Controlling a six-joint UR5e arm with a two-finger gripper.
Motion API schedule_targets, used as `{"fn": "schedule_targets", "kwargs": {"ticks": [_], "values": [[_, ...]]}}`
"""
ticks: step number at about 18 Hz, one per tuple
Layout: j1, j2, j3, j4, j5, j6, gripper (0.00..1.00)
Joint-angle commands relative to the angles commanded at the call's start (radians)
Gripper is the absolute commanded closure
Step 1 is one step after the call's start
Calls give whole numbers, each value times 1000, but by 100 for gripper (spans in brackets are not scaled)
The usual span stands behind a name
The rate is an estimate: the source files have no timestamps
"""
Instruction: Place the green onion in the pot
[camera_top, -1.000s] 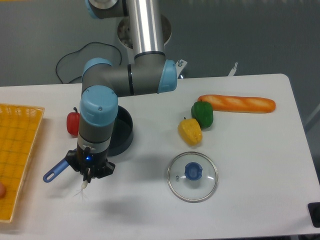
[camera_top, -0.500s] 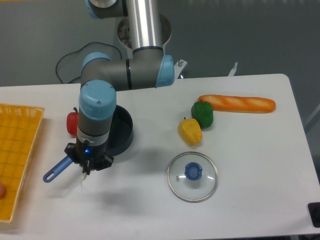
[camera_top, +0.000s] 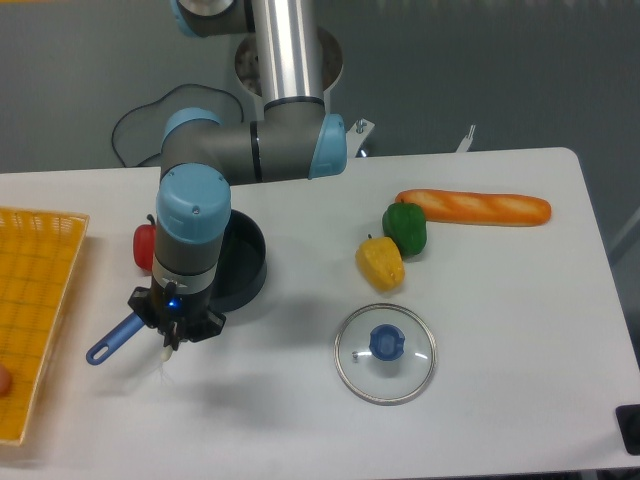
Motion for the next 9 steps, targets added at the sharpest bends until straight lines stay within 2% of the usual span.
{"fn": "schedule_targets", "kwargs": {"ticks": [4, 9], "values": [[0, -3, -14, -2, 0, 0, 85], [0, -15, 0, 6, 0, 0, 85]]}}
